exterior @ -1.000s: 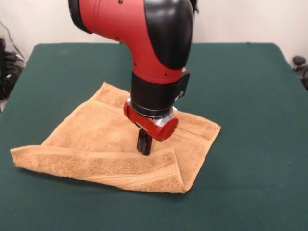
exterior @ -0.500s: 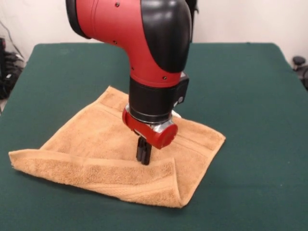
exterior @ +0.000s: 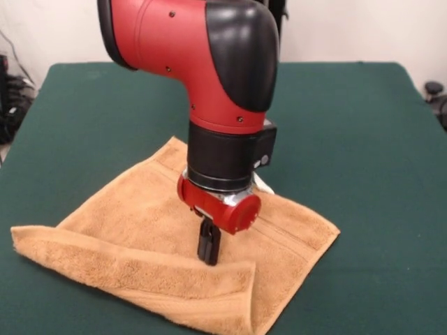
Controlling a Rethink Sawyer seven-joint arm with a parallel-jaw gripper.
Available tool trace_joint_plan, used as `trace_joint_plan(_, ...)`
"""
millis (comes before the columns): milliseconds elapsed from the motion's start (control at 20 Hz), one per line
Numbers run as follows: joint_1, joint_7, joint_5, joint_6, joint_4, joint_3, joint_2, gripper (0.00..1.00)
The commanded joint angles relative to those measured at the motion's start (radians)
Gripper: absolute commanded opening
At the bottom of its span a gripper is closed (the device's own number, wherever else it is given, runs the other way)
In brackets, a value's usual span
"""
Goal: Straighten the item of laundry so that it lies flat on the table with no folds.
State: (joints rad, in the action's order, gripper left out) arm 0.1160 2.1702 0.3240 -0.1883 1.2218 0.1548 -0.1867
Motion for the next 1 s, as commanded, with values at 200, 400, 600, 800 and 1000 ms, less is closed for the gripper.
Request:
trace_joint_plan(200, -0.039, 0.220, 0.101, 0.132, -0.061, -0.144, 0.051, 0.00)
trace_joint_plan(400, -0.076, 0.217, 0.145, 0.070, -0.102, -0.076, 0.078, 0.00)
trace_joint_plan(600, -0.096, 0.201, 0.156, -0.013, -0.111, -0.024, 0.079, 0.00)
trace_joint_plan(800, -0.092, 0.189, 0.167, -0.016, -0.132, -0.015, 0.085, 0.00)
trace_joint_plan(1000, -0.100, 0.187, 0.184, -0.049, -0.203, 0.069, 0.120, 0.00)
